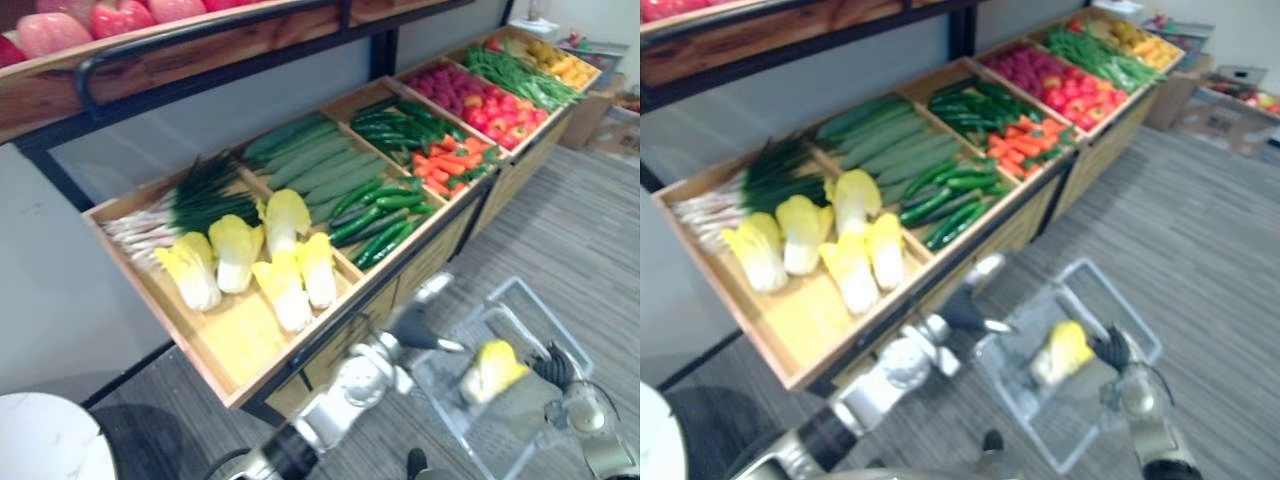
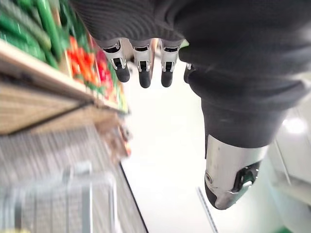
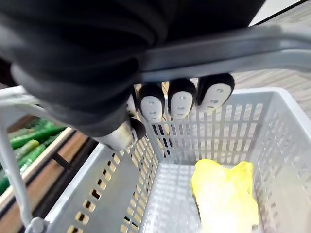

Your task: Pick vegetable in the basket

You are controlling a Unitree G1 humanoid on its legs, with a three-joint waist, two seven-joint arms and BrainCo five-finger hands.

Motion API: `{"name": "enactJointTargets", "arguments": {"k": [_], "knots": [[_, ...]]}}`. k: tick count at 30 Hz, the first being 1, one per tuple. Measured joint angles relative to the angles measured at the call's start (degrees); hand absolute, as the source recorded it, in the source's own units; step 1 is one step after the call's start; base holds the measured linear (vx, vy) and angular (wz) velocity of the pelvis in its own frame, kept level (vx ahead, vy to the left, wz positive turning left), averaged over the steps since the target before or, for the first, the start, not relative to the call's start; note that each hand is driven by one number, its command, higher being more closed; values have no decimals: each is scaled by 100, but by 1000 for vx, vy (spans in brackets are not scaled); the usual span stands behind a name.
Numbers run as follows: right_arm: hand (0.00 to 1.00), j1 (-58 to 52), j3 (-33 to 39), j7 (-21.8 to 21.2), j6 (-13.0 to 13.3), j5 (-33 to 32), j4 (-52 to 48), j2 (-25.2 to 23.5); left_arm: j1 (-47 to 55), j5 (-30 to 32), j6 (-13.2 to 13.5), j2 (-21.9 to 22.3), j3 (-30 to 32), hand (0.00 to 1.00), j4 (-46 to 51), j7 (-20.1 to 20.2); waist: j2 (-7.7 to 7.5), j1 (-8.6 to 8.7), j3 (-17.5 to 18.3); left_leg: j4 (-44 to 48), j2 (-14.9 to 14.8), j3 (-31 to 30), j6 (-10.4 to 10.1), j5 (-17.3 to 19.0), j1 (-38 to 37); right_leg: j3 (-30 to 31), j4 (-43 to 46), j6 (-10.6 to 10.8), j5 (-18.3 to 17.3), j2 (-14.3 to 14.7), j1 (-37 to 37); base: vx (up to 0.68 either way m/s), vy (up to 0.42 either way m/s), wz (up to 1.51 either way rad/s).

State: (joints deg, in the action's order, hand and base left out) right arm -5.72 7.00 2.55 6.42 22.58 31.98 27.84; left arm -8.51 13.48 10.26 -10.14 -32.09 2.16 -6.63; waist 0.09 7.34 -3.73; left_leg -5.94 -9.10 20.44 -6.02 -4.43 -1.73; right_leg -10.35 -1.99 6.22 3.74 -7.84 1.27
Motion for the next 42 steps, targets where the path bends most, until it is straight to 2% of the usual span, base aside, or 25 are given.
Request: {"name": "enactJointTargets", "arguments": {"k": [1,3,5,7,10,12,16,18,20,23,25,28,29,34,39,42], "knots": [[100,-96,2,-2,-1,0,260,-1,319,-117,60,-259,474,0,398,-30,26,-12,18,0,23,-127,21,-19,56,-136,-2,6,-18,-26,-38,18,-1,38],[100,-137,2,-7,-1,11,564,-13,667,-144,99,-419,905,0,741,-148,30,-44,21,0,42,-212,28,-25,66,-210,-5,7,-21,-42,-83,17,5,30],[100,-210,174,-7,-3,131,981,-143,1188,-117,202,-536,1527,0,1112,-321,11,-187,33,1,70,-296,40,-34,62,-307,-29,0,-28,-56,-156,13,8,23],[100,-269,284,-5,1,214,1143,-265,1483,-21,279,-511,1964,0,1137,-451,7,-210,34,1,103,-420,57,-61,69,-447,-26,1,-58,-68,-225,-2,4,34],[100,-401,717,129,5,218,1408,-430,1885,208,303,-126,3019,0,803,-849,-23,-292,98,1,149,-678,86,-93,162,-702,-11,6,-156,-110,-288,-14,5,44],[100,-475,861,228,5,226,1442,-557,2022,368,271,128,3801,0,219,-1212,-35,-335,112,1,159,-817,73,-93,167,-842,-11,-15,-216,-117,-361,-26,2,34],[100,-442,1002,392,12,226,1503,-701,2098,549,-100,314,4910,0,-1395,-1763,-82,-487,142,1,154,-843,97,-77,210,-886,-10,5,-237,-111,-362,-16,-2,6],[100,-429,1033,459,16,225,1523,-786,2231,563,-213,337,5223,0,-2023,-1817,-70,-516,202,1,151,-824,94,-73,228,-871,-16,5,-237,-108,-351,18,-2,-2],[100,-408,1058,466,20,217,1581,-859,2265,537,-239,347,5618,0,-2897,-1826,-157,-592,197,1,137,-747,77,-54,204,-812,-34,3,-236,-94,-345,45,-7,-13],[100,-341,1052,465,20,192,1620,-923,2393,407,-331,336,6077,0,-4240,-1774,-225,-601,209,2,136,-640,28,0,115,-676,-43,-20,-229,-91,-352,58,-5,-22],[100,-300,1057,479,24,166,1636,-937,2430,10,-353,325,6179,0,-4983,-1631,-222,-598,205,3,140,-560,38,33,55,-575,-47,-42,-218,-93,-347,63,2,-26],[100,-126,1059,515,21,165,1848,-876,2457,-204,-428,323,6112,0,-5760,-1158,-176,-596,194,17,157,-521,45,41,51,-489,-35,-42,-218,-98,-271,42,0,-14],[100,-90,1059,513,13,166,1876,-856,2440,-207,-435,323,6061,0,-5838,-1059,-162,-593,184,20,158,-512,44,42,56,-477,-28,-43,-218,-98,-253,25,0,-7],[100,-3,1074,497,2,168,1961,-721,2389,-401,-390,314,5190,0,-5929,-68,-39,-593,141,26,178,-490,32,72,21,-406,13,-41,-237,-115,-231,14,0,-4],[100,102,1096,454,4,168,1770,-699,2312,-351,-285,246,4283,0,-5929,297,-58,-588,81,42,216,-25,38,227,-144,224,327,46,-267,-139,141,-3,33,-61],[100,111,1190,461,-1,155,1326,-876,1977,-322,-259,-5,3897,0,-5930,337,-195,-572,-66,43,309,415,26,344,-141,842,516,125,-218,-116,636,-37,69,-103]]}}
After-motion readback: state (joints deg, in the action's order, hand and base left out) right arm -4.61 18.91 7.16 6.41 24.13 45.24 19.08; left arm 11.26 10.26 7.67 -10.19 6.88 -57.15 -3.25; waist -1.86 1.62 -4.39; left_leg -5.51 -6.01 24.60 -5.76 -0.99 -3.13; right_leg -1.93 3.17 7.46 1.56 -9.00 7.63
